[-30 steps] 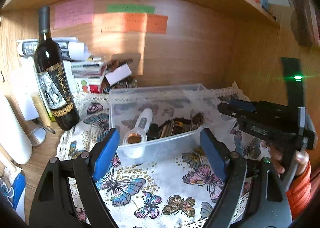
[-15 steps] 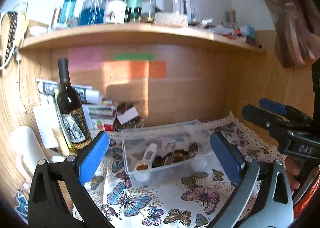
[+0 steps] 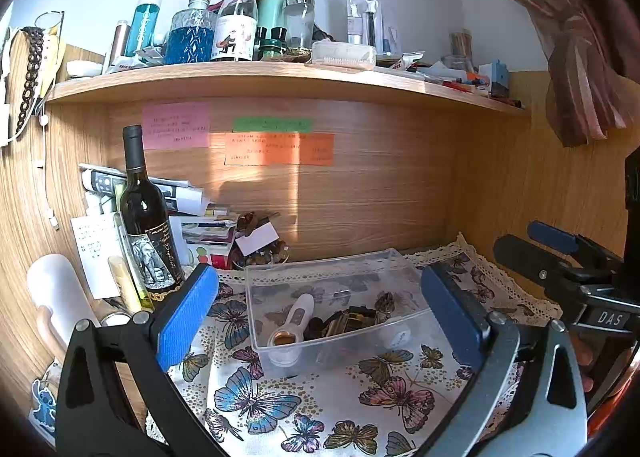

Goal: Organize rigid objects

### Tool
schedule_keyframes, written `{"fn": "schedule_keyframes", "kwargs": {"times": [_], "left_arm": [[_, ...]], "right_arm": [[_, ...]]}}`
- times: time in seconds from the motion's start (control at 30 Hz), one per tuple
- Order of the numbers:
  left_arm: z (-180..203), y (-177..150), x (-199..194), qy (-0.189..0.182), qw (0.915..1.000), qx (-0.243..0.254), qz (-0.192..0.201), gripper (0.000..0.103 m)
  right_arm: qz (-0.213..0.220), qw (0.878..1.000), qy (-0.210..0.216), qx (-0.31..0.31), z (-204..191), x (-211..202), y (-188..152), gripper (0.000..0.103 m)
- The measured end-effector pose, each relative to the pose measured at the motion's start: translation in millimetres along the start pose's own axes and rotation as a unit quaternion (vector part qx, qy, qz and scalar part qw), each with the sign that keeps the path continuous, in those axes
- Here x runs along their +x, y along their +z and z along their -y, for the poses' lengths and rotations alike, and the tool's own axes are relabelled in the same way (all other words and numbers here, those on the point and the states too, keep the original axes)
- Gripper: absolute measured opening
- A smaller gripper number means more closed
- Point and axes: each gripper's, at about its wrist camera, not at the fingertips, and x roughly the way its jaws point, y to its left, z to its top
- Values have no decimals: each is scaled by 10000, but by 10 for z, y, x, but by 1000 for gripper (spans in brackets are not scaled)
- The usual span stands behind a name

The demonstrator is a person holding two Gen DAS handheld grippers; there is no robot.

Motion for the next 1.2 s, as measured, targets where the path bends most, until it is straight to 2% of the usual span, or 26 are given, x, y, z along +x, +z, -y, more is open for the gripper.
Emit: {"fn": "schedule_keyframes", "kwargs": {"times": [1.2], "left_arm": [[6, 27, -15, -105, 9999, 38, 86, 103]], "right_arm": [[117, 9999, 27, -84, -67, -76, 16, 103]]}}
